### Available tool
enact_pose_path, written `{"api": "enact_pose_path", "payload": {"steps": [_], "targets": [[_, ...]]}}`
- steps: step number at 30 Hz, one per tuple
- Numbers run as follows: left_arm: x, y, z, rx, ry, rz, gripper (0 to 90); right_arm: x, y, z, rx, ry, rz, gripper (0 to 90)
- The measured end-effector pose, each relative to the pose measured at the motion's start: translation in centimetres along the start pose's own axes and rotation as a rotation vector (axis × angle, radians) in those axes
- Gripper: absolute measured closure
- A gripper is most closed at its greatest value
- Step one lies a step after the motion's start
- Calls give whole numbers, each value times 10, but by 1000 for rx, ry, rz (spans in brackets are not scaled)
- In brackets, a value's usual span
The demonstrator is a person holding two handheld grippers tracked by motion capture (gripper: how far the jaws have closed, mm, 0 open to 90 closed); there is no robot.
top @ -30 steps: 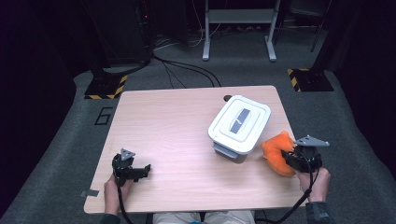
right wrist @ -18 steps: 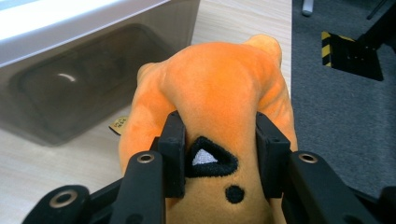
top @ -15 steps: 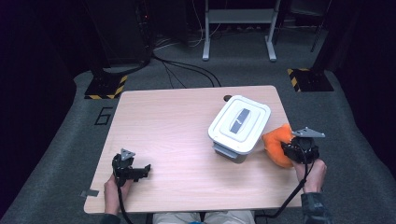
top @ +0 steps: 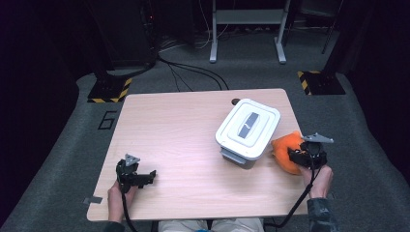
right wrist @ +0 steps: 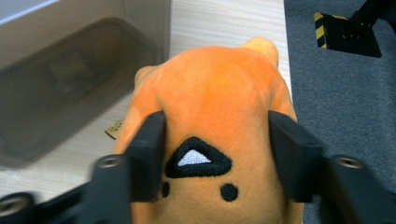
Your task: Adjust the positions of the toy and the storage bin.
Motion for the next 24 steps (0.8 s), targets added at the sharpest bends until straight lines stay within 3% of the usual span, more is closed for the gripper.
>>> {"api": "enact_pose_path", "payload": {"steps": [7,15,24], "targets": [[0,0,0,0,0,0,2,0,-2,3,-17,-22,-8,155],[0,0,0,-3,0,3,2,4,-6,22,-68,-82,24,68],[0,0,0,-3,-1,3,2,31,-1,43,-103,-165,85,0]]}}
Point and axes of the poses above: each handheld gripper's, and its own axes: z roughly backward along the jaws, y roughly out of its underside, x roughly to its left, the point moved 3 cm from there along -z, roughly forward along the jaws, and after that the axes turned 7 degrees about y, right-handed, at the moved point
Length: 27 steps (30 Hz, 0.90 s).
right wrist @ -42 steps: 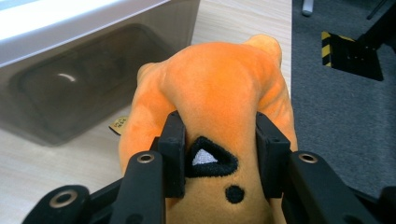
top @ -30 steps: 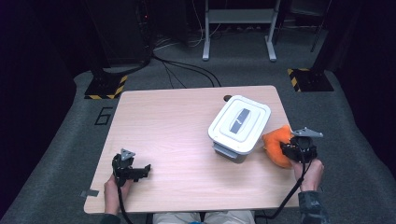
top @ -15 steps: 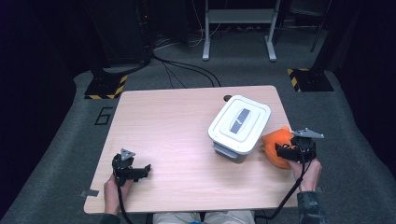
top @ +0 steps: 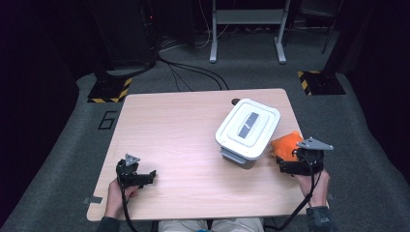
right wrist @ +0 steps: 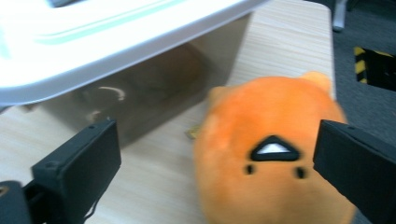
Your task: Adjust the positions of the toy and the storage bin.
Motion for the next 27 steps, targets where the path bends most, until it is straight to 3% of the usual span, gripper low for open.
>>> {"api": "enact_pose_path", "payload": {"steps": [7,14,18,21,27], "targets": [[0,0,0,0,0,-1,2,31,12,5,-29,-65,31,0],[1,-1,-1,1,2,-8,0,65,28,4,-46,-115,101,0],[1,-4,-2,7,5,2,1,79,43,-10,-20,-145,119,0],[0,-8,-3,9,33,10,1,87,53,-22,3,-153,134,0],[-7,-25,-3,5,74,-1,1,93,65,-43,27,-169,148,0]]}}
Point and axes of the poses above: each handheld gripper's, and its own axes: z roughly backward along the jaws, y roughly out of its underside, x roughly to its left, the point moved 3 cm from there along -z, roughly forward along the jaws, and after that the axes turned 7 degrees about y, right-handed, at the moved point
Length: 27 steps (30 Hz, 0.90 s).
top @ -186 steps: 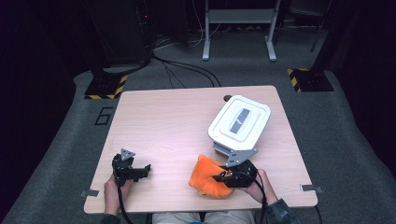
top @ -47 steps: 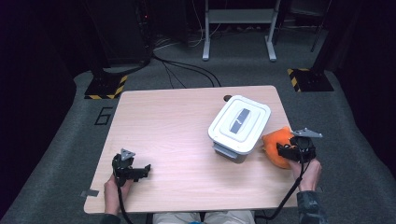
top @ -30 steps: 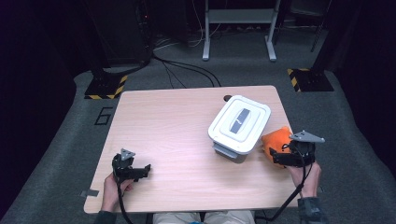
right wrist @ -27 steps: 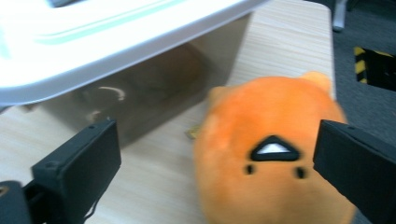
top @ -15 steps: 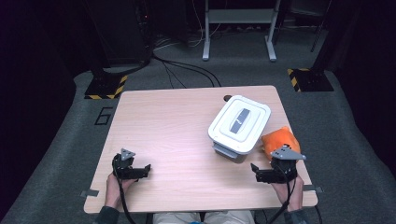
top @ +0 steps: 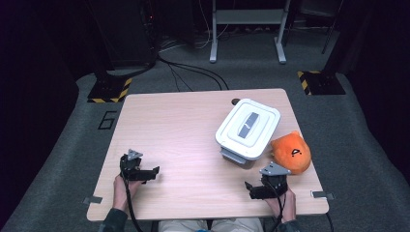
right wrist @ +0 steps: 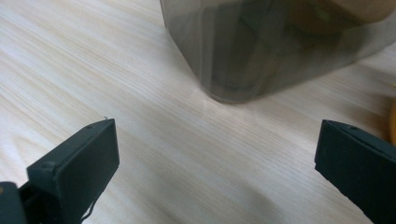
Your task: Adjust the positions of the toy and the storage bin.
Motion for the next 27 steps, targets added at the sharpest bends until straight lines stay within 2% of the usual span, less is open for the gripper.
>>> {"api": "enact_pose_path", "payload": {"steps": [2,7,10,14,18,23,27], "targets": [[-3,-9,1,-14,16,3,1,2,1,-6,6,-6,7,0],[-13,-31,2,-25,49,-21,1,4,4,-17,40,4,31,0],[-20,-43,1,-25,71,-40,1,5,6,-21,50,11,41,0],[-32,-64,-1,-24,98,-86,1,4,6,-23,54,14,43,0],[-42,-82,-4,-20,118,-128,2,3,7,-24,67,-16,47,0],[-55,-100,-9,-29,143,-149,2,1,6,-27,89,-63,24,0],[-64,-110,-16,-33,156,-155,4,1,6,-27,85,-65,24,0]]}}
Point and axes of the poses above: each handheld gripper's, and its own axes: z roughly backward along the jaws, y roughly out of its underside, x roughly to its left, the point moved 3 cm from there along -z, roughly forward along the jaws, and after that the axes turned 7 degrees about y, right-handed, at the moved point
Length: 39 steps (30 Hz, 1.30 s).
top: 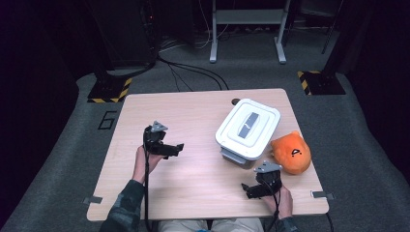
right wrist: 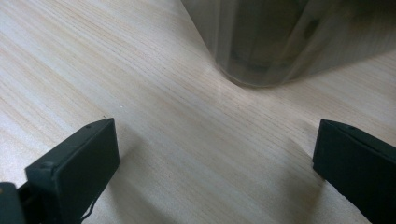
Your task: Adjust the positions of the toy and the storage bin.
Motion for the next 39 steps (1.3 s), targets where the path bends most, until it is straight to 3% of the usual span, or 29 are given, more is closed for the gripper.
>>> {"api": "enact_pose_path", "payload": {"steps": [12,27,33,39], "targets": [[-19,-37,-20,16,32,-52,9,-1,0,0,2,0,3,0],[-53,-87,-45,22,58,-100,9,-2,0,0,1,0,3,2],[-67,-101,-53,23,82,-125,18,-1,0,-1,-3,4,-3,5],[-79,-105,-66,39,100,-137,53,-2,0,0,-3,0,6,7]]}}
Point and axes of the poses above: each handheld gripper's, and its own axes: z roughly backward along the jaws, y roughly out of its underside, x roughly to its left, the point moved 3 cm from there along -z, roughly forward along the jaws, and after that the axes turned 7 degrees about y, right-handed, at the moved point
